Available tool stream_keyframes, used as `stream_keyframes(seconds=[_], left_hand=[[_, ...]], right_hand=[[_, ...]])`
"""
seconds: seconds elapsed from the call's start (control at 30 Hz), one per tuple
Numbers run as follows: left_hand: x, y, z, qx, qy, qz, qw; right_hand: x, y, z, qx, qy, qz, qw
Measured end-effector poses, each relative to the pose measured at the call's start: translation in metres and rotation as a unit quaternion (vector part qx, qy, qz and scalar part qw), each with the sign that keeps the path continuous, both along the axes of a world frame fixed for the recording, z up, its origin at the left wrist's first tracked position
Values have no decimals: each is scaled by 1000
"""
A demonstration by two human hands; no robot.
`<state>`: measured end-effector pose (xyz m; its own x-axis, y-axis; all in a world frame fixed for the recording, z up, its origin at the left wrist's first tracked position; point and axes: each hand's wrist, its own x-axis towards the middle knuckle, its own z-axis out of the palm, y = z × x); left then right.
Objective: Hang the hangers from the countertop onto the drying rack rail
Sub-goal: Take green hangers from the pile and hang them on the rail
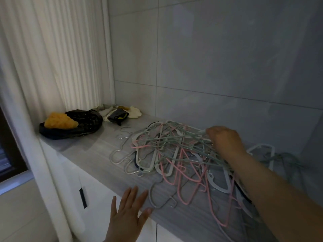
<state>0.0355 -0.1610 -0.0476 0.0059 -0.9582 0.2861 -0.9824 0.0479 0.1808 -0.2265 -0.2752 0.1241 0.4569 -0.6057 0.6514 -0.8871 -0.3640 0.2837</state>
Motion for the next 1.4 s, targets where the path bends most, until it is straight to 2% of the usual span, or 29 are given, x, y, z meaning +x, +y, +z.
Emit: stream_keyframes(seconds=[0.2, 0.37, 0.47, 0.57, 0.6, 0.67, 0.77, 0.93, 1.03, 1.13, 1.17, 1.27, 1.4], left_hand=[[-3, 2, 8, 34, -33, 13, 999], [-6, 1, 16, 43, 33, -5, 999], [-5, -1, 25, 40, 60, -12, 997], [-8, -12, 45, 31, 55, -24, 998], [-9, -21, 50, 25, 80, -37, 996], [-12, -30, 55, 42, 130, -46, 990], [-10, -47, 54, 52, 111, -53, 991], [-4, -60, 48, 63, 81, -56, 993], [-6, -58, 47, 43, 95, -51, 993], [-5, -60, 43, 26, 105, -46, 993], [-4, -62, 40, 19, 113, -44, 992], [-3, -64, 41, 40, 79, -63, 994], [0, -67, 34, 38, 52, -67, 996]], right_hand=[[1, -2, 23, -59, -13, 82, 995], [14, 10, 6, -111, -23, 177, 978], [27, 19, -14, -94, -37, 201, 974], [32, 24, -29, -53, -18, 218, 974], [32, 26, -33, -31, -7, 216, 976], [24, 23, -45, 3, 34, 186, 982], [7, 16, -57, 61, 73, 115, 989], [-23, 10, -63, 85, 39, 49, 994], [-30, 3, -59, 111, 17, -22, 993], [-33, -10, -55, 161, -60, -77, 982], [-34, -15, -54, 180, -58, -109, 976], [-42, -29, -48, 255, 4, -180, 950], [-50, -43, -42, 270, 49, -220, 936]])
